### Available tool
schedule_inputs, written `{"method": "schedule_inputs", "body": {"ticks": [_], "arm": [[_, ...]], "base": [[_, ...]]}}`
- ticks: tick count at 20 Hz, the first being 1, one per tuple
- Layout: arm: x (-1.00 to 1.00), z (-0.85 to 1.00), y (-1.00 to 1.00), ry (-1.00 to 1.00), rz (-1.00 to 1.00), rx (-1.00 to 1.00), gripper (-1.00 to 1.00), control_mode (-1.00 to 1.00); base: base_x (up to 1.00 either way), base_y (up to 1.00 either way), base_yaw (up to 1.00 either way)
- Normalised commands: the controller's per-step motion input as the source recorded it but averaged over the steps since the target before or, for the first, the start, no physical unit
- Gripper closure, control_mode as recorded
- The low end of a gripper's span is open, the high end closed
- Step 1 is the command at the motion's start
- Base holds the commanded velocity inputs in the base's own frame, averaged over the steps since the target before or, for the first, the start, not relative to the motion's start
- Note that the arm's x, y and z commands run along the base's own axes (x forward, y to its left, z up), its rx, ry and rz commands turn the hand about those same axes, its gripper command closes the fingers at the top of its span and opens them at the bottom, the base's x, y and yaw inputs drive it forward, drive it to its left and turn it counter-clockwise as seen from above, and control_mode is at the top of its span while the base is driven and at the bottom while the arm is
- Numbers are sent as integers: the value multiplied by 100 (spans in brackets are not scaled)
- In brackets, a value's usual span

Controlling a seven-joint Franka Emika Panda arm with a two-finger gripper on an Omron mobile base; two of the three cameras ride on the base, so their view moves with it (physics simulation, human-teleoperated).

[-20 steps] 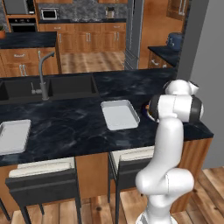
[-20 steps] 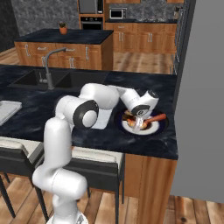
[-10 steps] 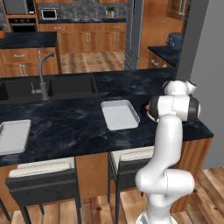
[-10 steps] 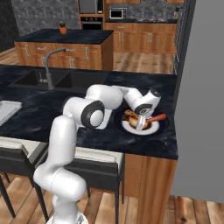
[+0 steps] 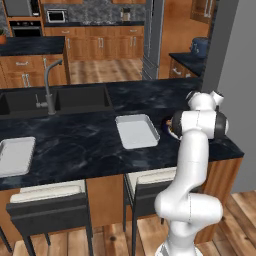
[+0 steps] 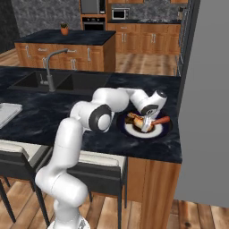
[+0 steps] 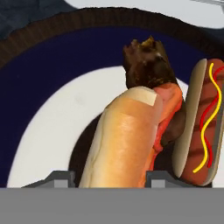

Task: Place one cooked food and one vegetable from the large plate to each tupperware container.

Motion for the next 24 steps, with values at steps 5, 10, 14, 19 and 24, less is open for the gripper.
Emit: {"method": "schedule_inputs", "body": {"ticks": [5, 10, 14, 19, 24], "arm": [[-21, -94, 19, 0, 0, 0, 100, -100], [-74, 33, 27, 0, -4, -2, 100, -100], [-43, 75, 75, -5, -5, -12, 100, -100], [-14, 66, 100, -2, -8, -16, 100, -100], [0, 47, 100, 0, -8, -21, 100, -100]], "base": [[0, 0, 0], [0, 0, 0], [0, 0, 0], [0, 0, 0], [0, 0, 0]]}}
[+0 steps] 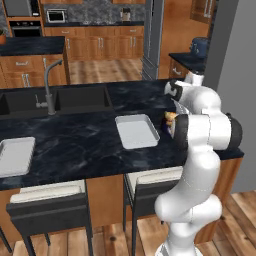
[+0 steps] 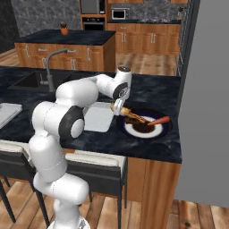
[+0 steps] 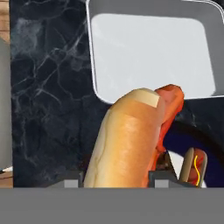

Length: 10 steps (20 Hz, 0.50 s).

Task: Place one cooked food and one vegetable from the large plate to each tupperware container.

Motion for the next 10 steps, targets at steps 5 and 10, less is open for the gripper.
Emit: {"method": "schedule_inputs", "body": {"ticks": [5, 10], "arm": [[0, 22, 100, 13, -12, -27, 100, -100], [11, 0, 94, 10, -11, -10, 100, -100]], "base": [[0, 0, 0], [0, 0, 0]]}}
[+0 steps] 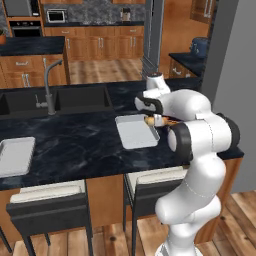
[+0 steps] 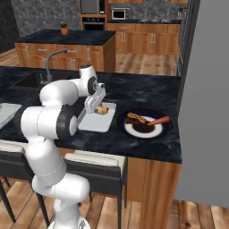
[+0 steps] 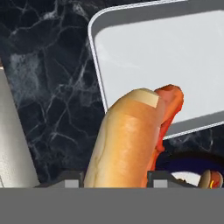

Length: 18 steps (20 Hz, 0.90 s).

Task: Place one cooked food and one vegetable from the large plate to each tupperware container.

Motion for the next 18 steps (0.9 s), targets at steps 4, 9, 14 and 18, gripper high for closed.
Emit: {"method": "schedule_inputs", "body": {"ticks": [4, 9, 14, 18], "arm": [[34, 0, 43, 0, 3, 1, 100, -100], [34, -9, 40, -2, 13, 1, 100, -100], [27, -31, 7, 0, 6, 1, 100, -100], [32, -40, -2, 0, 0, 0, 100, -100]], "base": [[0, 0, 0], [0, 0, 0], [0, 0, 0], [0, 0, 0]]}}
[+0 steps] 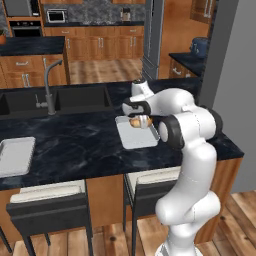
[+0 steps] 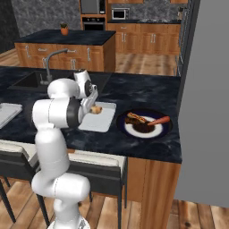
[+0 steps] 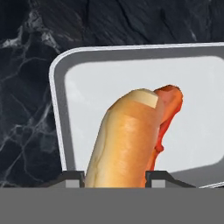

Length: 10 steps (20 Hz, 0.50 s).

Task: Place one cooked food and one vegetable from the large plate to each tupperware container.

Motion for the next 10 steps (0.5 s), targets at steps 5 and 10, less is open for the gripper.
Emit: {"method": "schedule_inputs", "body": {"ticks": [5, 10], "arm": [[49, -33, 0, 0, 2, 0, 100, -100], [56, -26, 0, -4, 3, 0, 100, -100]], "base": [[0, 0, 0], [0, 0, 0]]}}
